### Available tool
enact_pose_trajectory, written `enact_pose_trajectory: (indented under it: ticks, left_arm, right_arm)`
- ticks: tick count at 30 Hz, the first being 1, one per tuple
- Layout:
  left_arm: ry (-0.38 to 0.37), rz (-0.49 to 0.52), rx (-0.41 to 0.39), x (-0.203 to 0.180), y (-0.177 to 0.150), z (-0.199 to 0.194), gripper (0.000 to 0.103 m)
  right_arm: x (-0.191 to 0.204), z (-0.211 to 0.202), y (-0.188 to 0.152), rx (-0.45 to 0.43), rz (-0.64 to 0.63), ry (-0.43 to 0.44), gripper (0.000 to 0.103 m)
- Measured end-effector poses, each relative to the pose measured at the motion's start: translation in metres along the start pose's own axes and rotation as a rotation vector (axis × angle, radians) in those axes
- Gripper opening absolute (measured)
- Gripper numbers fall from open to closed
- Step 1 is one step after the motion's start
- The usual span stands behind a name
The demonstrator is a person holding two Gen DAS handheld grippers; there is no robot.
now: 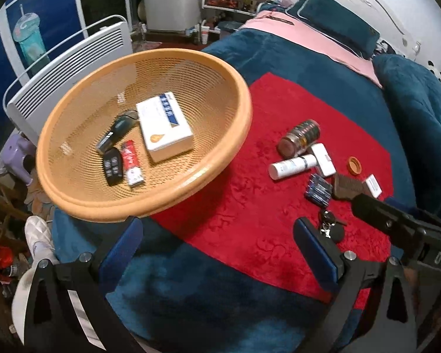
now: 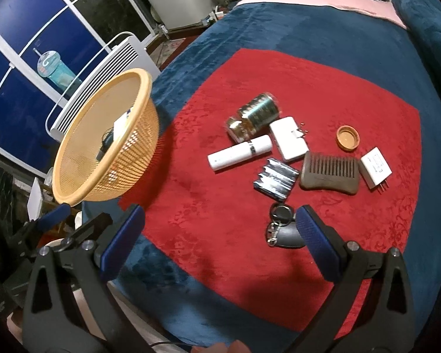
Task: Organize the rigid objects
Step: 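Withdraw both open tools from the basket back over the remaining items, then grasp the white charger with the right tool while the left tool grasps the white spray bottle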
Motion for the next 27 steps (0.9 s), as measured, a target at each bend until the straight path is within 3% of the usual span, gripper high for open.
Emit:
enact_pose_trajectory:
  ticks: [13,27]
  left_arm:
    - [-0.092,0.122,0.089,-0.053,-0.009,0.047,0.102]
    - [-0.146,0.255,0.146,-0.090,0.018,0.116,0.102]
  right_arm:
    - [-0.060,0.005,-0.005,0.009,0.132,-0.039,0.103]
    - [-0.154,0.020,0.004,0.002,0.317,-0.147,0.103]
Point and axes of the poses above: each gripper's, at about its wrist camera, not at the fingertips, and z roughly the way its jaws point, x to its left, y to its top, the point moved 2 cm from there along z, roughly the way its jaws point, and after that the axes turned 1 degree about -z, right-handed, at the moved point
